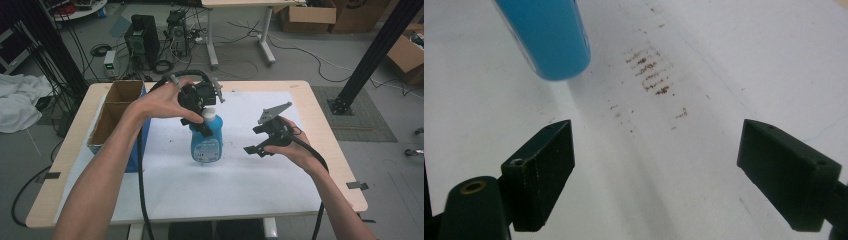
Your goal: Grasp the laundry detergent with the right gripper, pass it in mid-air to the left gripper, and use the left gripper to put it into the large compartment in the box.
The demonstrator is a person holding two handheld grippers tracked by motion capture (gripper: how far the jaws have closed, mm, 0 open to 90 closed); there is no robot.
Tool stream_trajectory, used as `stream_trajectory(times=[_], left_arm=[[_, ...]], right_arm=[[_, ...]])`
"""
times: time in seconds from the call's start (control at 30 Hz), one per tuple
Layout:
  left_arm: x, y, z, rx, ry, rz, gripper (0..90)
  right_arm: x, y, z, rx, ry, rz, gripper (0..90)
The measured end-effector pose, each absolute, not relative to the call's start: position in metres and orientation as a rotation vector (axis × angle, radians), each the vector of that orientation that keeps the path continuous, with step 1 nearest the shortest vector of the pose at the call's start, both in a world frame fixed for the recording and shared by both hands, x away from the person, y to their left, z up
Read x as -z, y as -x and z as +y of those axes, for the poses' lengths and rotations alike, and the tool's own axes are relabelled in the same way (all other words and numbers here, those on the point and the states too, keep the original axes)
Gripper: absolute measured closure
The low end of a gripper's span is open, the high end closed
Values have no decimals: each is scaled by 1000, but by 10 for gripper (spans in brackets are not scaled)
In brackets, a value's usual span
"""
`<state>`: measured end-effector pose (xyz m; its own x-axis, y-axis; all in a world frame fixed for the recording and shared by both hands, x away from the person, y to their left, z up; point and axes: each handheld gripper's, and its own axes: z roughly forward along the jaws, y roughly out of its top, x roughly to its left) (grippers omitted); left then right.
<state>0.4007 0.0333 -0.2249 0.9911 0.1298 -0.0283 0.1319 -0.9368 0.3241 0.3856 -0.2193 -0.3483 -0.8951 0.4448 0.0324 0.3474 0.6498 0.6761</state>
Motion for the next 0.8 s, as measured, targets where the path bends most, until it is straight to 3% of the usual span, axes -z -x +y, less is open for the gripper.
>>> stream_trajectory(times=[0.63,0.8], left_arm=[[162,-411,52,-68,-2775,692,379],[139,-414,66,-140,-2705,927,379]], right_arm=[[354,-382,-234,-986,-702,2724,156],[354,-381,-238,-965,-711,2723,157]])
